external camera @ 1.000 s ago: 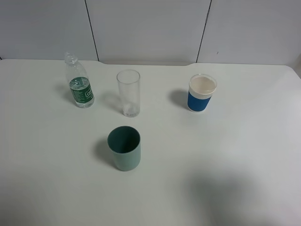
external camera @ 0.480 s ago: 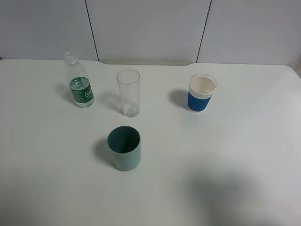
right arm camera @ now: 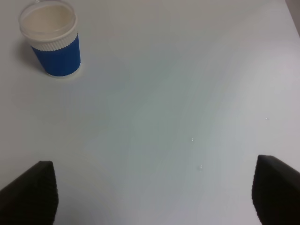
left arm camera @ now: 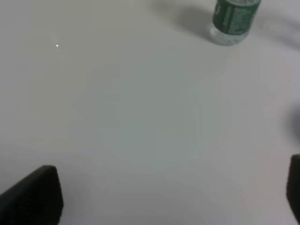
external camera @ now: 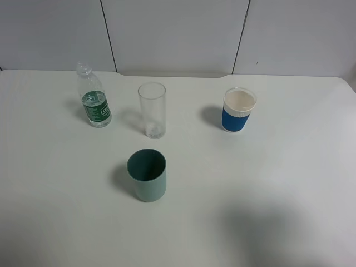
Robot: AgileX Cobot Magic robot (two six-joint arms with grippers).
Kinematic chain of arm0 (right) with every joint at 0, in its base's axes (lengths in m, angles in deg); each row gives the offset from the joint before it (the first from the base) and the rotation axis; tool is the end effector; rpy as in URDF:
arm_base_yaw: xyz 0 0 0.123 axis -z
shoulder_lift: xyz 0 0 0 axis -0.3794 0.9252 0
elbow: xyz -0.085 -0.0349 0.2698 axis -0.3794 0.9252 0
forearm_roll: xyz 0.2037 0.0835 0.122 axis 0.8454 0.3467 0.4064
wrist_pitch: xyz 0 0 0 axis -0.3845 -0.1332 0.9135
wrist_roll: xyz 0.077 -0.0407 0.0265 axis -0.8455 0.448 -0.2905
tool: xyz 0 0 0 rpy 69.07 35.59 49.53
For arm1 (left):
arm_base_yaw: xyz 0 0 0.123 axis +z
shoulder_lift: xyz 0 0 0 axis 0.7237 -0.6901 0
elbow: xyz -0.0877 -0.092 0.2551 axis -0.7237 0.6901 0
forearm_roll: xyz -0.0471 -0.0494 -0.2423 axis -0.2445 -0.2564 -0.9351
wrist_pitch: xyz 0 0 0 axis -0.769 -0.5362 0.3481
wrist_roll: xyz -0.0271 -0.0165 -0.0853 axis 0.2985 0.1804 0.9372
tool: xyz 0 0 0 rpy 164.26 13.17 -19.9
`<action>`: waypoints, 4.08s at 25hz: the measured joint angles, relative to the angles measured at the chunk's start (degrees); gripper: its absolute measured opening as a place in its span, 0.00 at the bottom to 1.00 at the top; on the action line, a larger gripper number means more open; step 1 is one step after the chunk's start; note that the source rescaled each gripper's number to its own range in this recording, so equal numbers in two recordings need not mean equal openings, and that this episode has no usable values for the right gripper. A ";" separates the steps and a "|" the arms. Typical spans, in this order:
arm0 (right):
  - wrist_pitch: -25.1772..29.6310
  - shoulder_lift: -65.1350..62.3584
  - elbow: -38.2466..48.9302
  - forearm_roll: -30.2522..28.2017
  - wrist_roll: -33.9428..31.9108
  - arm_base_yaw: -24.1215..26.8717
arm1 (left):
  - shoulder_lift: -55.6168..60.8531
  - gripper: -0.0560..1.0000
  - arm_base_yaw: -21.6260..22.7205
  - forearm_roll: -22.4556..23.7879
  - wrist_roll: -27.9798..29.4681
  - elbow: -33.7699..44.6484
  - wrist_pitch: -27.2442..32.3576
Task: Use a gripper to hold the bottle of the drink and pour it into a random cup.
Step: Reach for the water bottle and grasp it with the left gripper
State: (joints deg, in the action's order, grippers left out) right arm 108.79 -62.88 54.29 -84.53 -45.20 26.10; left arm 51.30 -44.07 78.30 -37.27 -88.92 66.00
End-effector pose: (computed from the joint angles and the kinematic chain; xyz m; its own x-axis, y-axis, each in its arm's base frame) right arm -0.0026 0.0060 0.2739 -0.4779 -0.1002 -0.8727 -0.0532 0.9949 -0.0852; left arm 0.0068 -0.0011 0.2786 -0.5171 -0.0289 -0.8554 -0.0319 0.9994 -0.0145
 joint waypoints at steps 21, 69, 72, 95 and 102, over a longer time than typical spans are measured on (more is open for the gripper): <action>0.00 0.00 0.00 0.00 0.00 0.00 | -25.65 1.00 0.00 2.32 -9.21 -4.52 -15.33; -0.02 0.00 0.00 0.00 0.00 0.00 | -69.19 0.98 -10.92 37.21 27.77 -1.16 -65.60; -0.02 0.00 0.00 0.00 0.00 0.00 | -71.78 0.98 -10.92 38.80 29.14 -1.16 -69.69; -0.02 0.00 0.00 0.00 0.00 0.00 | -93.54 0.98 -6.89 41.86 26.97 -1.26 -100.38; -0.02 0.00 0.00 0.00 0.00 0.00 | -96.97 0.98 -4.45 41.91 24.72 -1.26 -107.79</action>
State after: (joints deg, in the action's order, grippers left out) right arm 108.77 -62.88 54.29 -84.53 -45.20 26.10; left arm -45.67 -48.52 120.21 -12.55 -90.18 -41.79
